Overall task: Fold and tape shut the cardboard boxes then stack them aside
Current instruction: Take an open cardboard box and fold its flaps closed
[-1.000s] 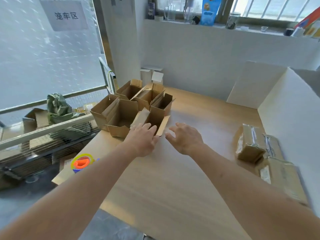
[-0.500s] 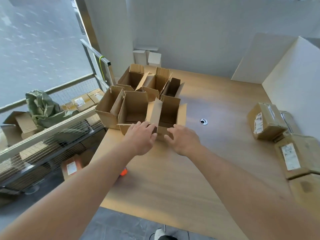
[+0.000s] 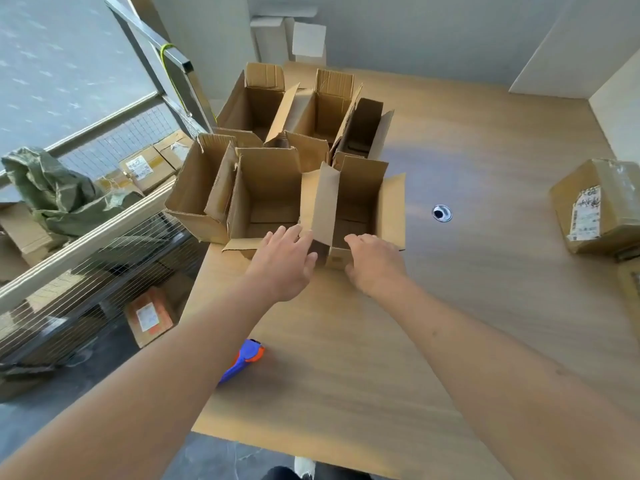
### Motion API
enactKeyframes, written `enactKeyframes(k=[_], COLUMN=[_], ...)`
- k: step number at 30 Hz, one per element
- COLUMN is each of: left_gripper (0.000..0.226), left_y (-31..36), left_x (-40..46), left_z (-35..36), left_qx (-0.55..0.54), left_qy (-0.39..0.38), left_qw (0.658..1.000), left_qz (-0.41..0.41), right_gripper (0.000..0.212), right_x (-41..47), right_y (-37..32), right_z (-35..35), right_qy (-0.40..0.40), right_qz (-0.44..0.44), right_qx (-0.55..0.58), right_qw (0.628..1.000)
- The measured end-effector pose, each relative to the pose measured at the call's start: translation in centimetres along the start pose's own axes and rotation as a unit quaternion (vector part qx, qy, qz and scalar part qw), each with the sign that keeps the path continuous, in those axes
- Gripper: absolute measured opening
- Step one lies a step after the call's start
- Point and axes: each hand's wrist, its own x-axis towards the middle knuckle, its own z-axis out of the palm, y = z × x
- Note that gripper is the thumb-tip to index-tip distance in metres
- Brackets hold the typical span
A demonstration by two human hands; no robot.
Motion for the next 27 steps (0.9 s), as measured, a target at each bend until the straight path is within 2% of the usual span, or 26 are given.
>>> enactKeyframes(k=[4,8,11,18,23,27], left_gripper=[0.051,0.052,0.051,0.054,0.057,0.05], left_y=[-1.0,-1.9,-2.3,-3.6,-5.9,-8.5], left_x=[0.8,0.6,-0.2,-5.2,-10.1,-12.8], left_z=[0.9,1.2,1.0,1.1,2.2,3.0], left_qx=[-0.006,0.005,0.009,0.024,0.031,0.033], left_qy=[-0.017,0.001,0.019,0.034,0.005,-0.014], left_qw=[1.0,0.999,0.998,0.99,0.988,0.989], left_qz=[0.01,0.036,0.065,0.136,0.153,0.144], right_gripper=[0.043,0.043,0.042,0.035,0.029,0.018], right_x=[0.7,0.0,-1.4,-7.9,-12.1,-13.7], right_y=[-0.6,-1.4,-2.5,-6.7,-11.3,-14.7], right_z=[1.2,1.6,1.9,4.0,6.3,7.4], right_qy=[-0.005,0.012,-0.008,-0.018,-0.02,-0.016], right_qz=[0.019,0.039,0.058,0.134,0.175,0.182], right_qx=[-0.024,-0.021,-0.014,0.055,0.095,0.143], right_qw=[1.0,0.999,0.998,0.989,0.98,0.973])
